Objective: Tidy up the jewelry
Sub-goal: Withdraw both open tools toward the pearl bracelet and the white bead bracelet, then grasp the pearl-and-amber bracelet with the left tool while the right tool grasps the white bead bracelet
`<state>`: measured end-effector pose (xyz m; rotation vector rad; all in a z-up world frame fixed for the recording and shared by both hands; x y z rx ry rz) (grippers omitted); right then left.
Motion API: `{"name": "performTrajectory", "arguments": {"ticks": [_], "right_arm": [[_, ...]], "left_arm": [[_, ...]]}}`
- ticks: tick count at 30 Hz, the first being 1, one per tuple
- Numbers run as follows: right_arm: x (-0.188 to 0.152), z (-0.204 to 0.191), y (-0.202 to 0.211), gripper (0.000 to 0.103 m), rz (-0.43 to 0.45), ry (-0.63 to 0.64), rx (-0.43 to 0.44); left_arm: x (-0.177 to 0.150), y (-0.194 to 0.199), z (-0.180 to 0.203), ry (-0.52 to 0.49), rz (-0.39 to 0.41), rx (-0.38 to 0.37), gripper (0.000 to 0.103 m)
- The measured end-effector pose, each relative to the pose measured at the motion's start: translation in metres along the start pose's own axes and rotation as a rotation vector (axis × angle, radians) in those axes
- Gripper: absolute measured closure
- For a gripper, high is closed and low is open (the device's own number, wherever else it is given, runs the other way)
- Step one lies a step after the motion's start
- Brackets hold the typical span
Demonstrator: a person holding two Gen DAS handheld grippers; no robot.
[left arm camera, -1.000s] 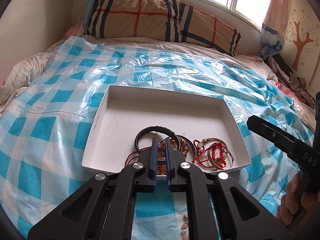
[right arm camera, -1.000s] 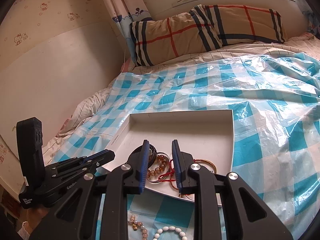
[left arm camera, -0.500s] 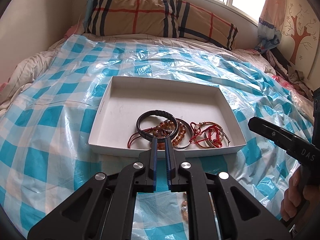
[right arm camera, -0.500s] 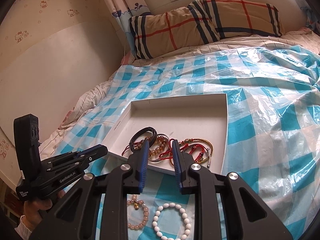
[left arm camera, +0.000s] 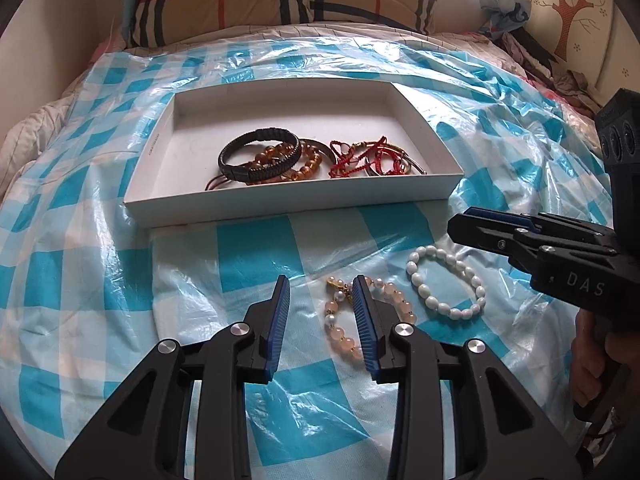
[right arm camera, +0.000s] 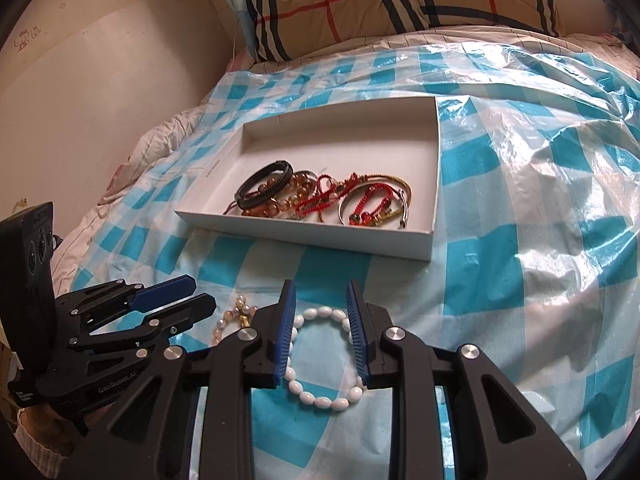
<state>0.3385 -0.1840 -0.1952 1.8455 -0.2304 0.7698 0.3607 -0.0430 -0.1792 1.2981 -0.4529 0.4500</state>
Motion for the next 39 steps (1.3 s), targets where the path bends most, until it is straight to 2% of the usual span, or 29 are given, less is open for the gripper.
{"name": "performTrajectory", "arguments": {"ticks": [5,12,20,21,23,24,25,31,35,39], "right_arm": [[-0.015,-0.001,-0.013,0.076,-0.072,0.016,-0.020],[-0.024,0.000,-0.023,0.076,-0.131,0.034,-0.036],[-0.026,-0.006,-0.025,0.076,-0.156,0.068,-0.054],[-0.027,-0.007,-0.025,0.078,-0.156,0.070,-0.053],[-0.027,-0.009,-0.024,0.085,-0.156,0.073,-0.047],[-0.028,-0.010,-0.024,0.093,-0.157,0.073,-0.041],[-0.029,-0.011,-0.023,0.095,-0.157,0.071,-0.033],[-0.031,-0.011,-0.014,0.095,-0.155,0.060,-0.028],[-0.033,-0.006,-0.015,0.089,-0.168,0.046,-0.031],[-0.036,-0.007,-0.019,0.089,-0.176,0.062,-0.043]], "left_arm": [[-0.007,-0.005,0.004,-0.023,-0.026,0.001,0.071],[-0.016,-0.014,0.010,-0.049,-0.064,0.004,0.070],[-0.024,-0.019,0.012,-0.064,-0.083,0.012,0.071],[-0.025,-0.018,0.012,-0.064,-0.081,0.010,0.072],[-0.027,-0.017,0.013,-0.067,-0.084,0.005,0.089],[-0.028,-0.016,0.013,-0.068,-0.084,0.005,0.092],[-0.028,-0.015,0.014,-0.069,-0.085,0.003,0.095],[-0.028,-0.002,0.004,-0.047,-0.086,-0.005,0.096],[-0.027,-0.008,-0.002,-0.031,-0.105,0.004,0.094],[-0.030,-0.014,0.000,-0.042,-0.108,0.017,0.092]]}}
Point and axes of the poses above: each gripper's, at about its wrist camera, not at the fingertips, and y roughly against the way its jaws point, z to its right, x to its top, the point moved 4 cm from there along -y, roughly the way its jaws point, and after that the axes turned 15 degrees about y, right-handed, at the moved point
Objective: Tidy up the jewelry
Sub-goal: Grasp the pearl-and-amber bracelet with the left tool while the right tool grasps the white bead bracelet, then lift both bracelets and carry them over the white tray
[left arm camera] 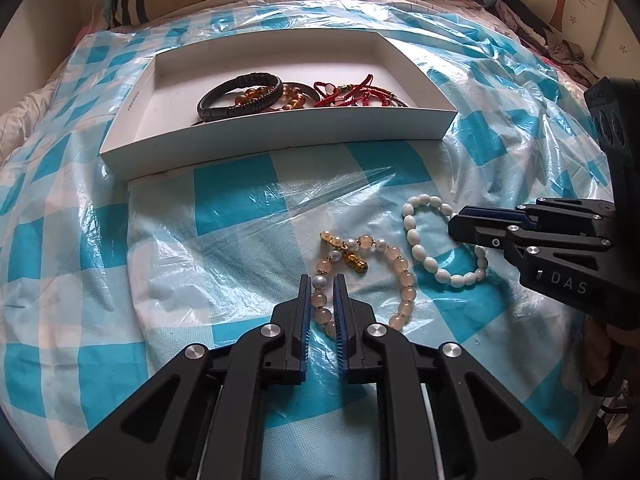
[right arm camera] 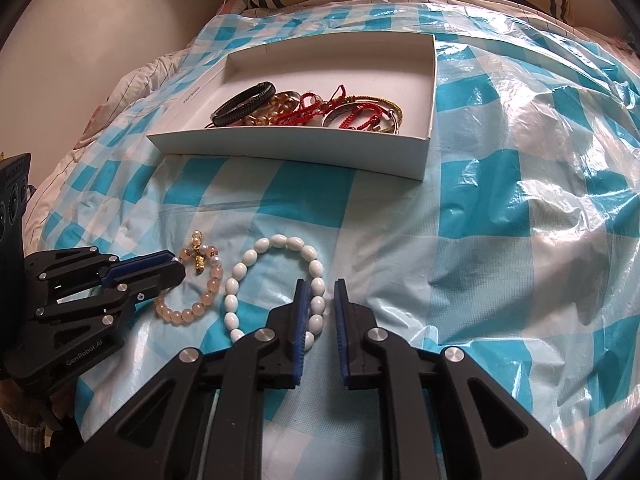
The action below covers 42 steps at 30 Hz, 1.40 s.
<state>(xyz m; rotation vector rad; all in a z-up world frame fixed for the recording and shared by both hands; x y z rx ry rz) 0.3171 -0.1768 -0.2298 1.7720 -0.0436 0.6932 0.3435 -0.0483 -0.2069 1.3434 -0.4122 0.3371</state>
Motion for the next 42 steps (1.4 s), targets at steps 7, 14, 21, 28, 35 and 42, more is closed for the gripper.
{"name": "performTrajectory", "arguments": {"ticks": [7,14,21,28,35,42], "right_arm": [[0.000,-0.003,0.006,0.095,0.035,-0.010,0.007],[0.004,0.002,0.035,0.095,0.156,-0.103,0.100],[0.004,0.006,0.058,0.095,0.236,-0.162,0.142],[0.003,0.007,0.073,0.095,0.267,-0.179,0.150],[0.005,0.002,0.087,0.095,0.290,-0.179,0.164],[0.005,-0.001,0.094,0.095,0.307,-0.182,0.174]], "left_arm": [[0.001,0.007,0.003,-0.011,0.033,-0.003,0.096],[0.007,0.034,-0.003,0.058,0.085,-0.064,0.096],[0.013,0.057,-0.007,0.090,0.129,-0.085,0.096],[0.015,0.070,-0.006,0.094,0.151,-0.086,0.096],[0.017,0.085,-0.007,0.094,0.187,-0.057,0.096],[0.019,0.094,-0.008,0.087,0.216,-0.031,0.096]]}}
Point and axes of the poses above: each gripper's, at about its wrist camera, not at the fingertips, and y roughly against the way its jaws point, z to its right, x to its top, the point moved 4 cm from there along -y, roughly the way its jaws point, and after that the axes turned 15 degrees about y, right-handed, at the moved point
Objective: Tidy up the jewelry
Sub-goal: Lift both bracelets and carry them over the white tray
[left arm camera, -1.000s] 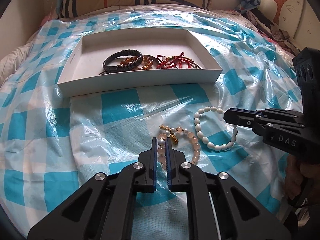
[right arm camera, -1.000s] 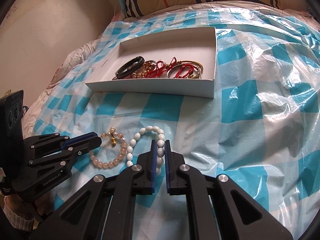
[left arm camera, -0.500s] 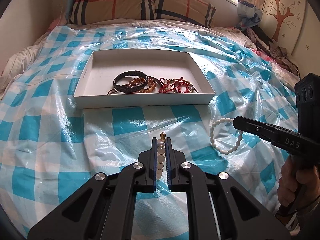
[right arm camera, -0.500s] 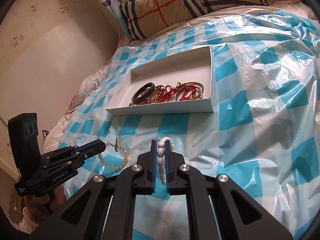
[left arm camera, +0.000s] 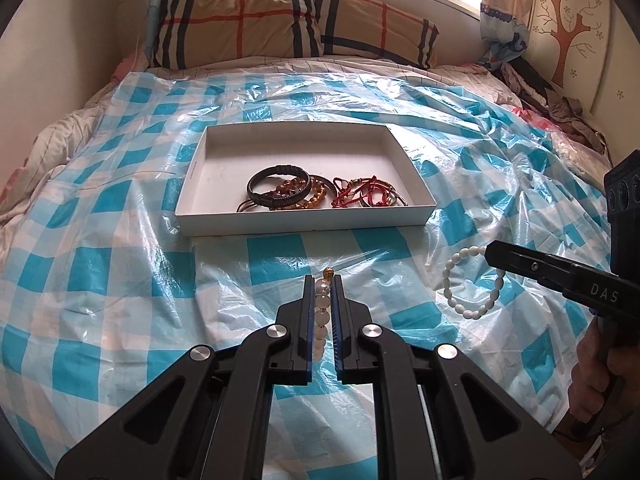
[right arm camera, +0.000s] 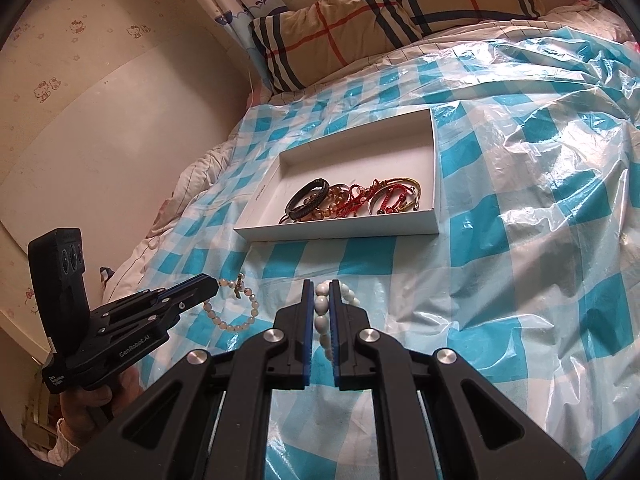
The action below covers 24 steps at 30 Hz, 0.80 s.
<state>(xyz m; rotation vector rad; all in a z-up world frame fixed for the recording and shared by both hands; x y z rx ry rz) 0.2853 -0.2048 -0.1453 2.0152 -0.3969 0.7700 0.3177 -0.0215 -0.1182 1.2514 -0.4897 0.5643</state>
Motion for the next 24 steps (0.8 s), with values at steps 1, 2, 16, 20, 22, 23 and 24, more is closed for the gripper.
{"name": "performTrajectory", "arguments": {"ticks": [1,2,16,20,22,23,24], "right_arm": [[0.000,0.000,0.000,0.095,0.000,0.000,0.001],[0.001,0.000,0.000,0.095,0.001,0.000,0.002],[0.019,-0.005,0.006,0.095,0.056,0.013,0.017],[0.033,-0.006,0.003,0.095,0.080,0.026,0.018],[0.038,-0.006,0.001,0.095,0.090,0.033,0.018],[0.041,-0.006,0.000,0.095,0.094,0.036,0.018],[0.043,-0.005,-0.001,0.095,0.099,0.039,0.017]], "left_arm": [[0.001,0.001,0.000,-0.002,0.003,0.002,0.096],[0.001,0.001,0.000,-0.003,0.006,0.003,0.096],[0.024,0.013,0.006,0.010,0.073,-0.026,0.096],[0.040,0.011,0.007,0.020,0.093,-0.039,0.096],[0.047,0.010,0.007,0.025,0.103,-0.044,0.096],[0.050,0.009,0.008,0.025,0.108,-0.046,0.096],[0.053,0.009,0.009,0.026,0.112,-0.049,0.096]]}}
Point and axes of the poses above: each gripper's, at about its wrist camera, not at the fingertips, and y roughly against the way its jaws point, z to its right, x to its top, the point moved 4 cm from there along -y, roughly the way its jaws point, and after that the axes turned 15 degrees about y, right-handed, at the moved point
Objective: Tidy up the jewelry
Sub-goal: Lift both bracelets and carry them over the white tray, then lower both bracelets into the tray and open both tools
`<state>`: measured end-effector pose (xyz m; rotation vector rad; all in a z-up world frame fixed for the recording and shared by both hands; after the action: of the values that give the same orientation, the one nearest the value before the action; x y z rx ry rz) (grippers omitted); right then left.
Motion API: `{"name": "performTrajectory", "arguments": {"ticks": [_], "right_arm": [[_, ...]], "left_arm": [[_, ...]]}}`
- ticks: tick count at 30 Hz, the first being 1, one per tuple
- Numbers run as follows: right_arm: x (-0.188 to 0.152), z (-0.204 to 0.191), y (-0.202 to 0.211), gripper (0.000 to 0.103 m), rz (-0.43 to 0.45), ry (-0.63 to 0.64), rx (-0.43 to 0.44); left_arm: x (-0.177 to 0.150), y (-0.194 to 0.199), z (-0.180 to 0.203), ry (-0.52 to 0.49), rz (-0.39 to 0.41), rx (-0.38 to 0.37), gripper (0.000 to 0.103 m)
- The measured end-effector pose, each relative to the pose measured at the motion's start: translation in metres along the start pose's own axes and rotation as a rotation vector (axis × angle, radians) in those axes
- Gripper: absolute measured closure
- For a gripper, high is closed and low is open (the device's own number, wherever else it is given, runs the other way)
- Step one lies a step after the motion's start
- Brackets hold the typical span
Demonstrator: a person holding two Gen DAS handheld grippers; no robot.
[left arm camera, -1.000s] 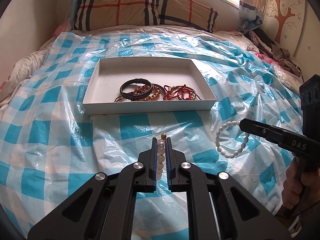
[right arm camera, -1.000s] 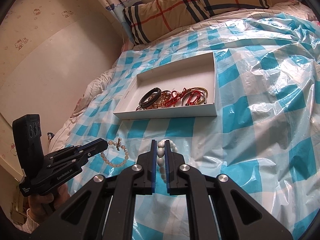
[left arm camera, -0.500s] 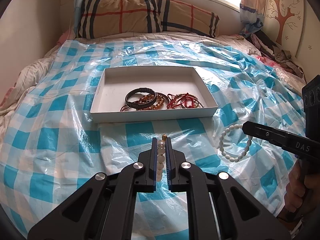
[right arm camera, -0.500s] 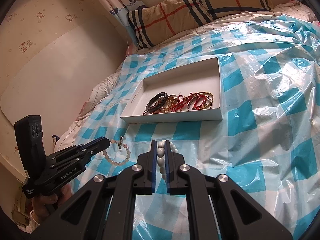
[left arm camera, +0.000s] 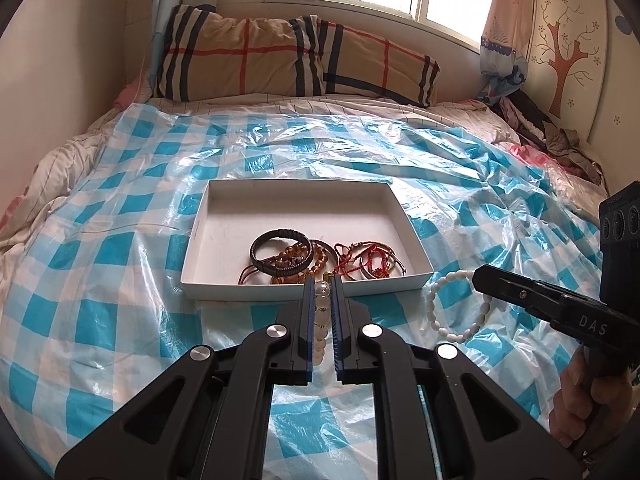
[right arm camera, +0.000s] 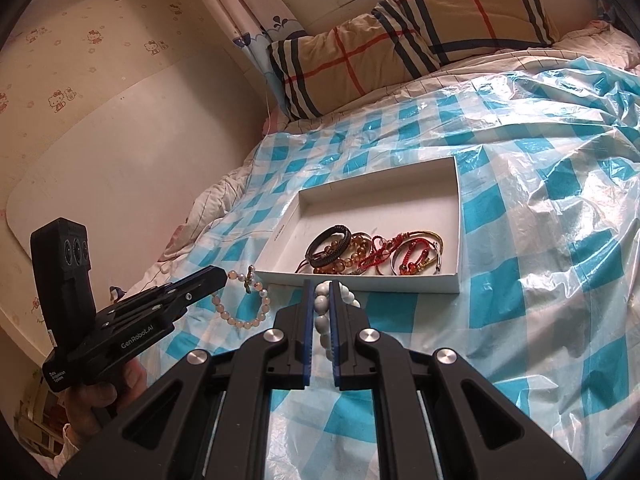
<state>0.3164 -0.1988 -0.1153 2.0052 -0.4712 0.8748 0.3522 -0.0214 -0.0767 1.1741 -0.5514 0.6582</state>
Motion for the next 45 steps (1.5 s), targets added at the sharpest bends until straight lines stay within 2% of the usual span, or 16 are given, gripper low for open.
{"name": "performTrajectory", "arguments": {"ticks": [14,33,35,36,37,38,40,43,45], "right_arm": [[0.037,0.015,-0.017,0.095,0.068,0.025,-0.024],[0.066,0.038,-0.068,0.095,0.084,0.100,-0.115],[0.065,0.040,-0.077,0.090,0.071,0.106,-0.118],[0.065,0.041,-0.080,0.077,0.067,0.100,-0.116],[0.064,0.042,-0.081,0.073,0.068,0.096,-0.116],[0.064,0.041,-0.080,0.073,0.070,0.099,-0.121],[0.062,0.039,-0.077,0.073,0.072,0.105,-0.122],[0.060,0.038,-0.069,0.073,0.067,0.098,-0.119],[0.058,0.035,-0.063,0.073,0.060,0.099,-0.120]], "left_arm": [[0.025,-0.016,0.011,0.011,0.041,-0.030,0.096],[0.055,-0.081,0.011,0.033,0.038,-0.040,0.096],[0.057,-0.093,0.007,0.048,0.023,-0.020,0.095],[0.057,-0.098,0.004,0.057,0.013,-0.003,0.094],[0.057,-0.102,0.001,0.064,0.004,0.008,0.091],[0.057,-0.104,-0.003,0.073,-0.002,0.018,0.084],[0.056,-0.103,-0.009,0.086,-0.001,0.036,0.076],[0.053,-0.095,-0.017,0.095,0.002,0.051,0.072],[0.051,-0.087,-0.018,0.092,0.006,0.065,0.063]]}}
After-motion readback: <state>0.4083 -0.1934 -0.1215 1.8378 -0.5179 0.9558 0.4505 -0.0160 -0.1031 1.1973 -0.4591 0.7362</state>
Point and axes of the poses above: each gripper's, at about its wrist camera, not at the fingertips, and y roughly against the way its jaws point, z to its right, x to its top, the point moved 4 cm from there along -y, roughly the way its jaws point, and after that the axes turned 15 degrees about y, right-handed, at the moved point
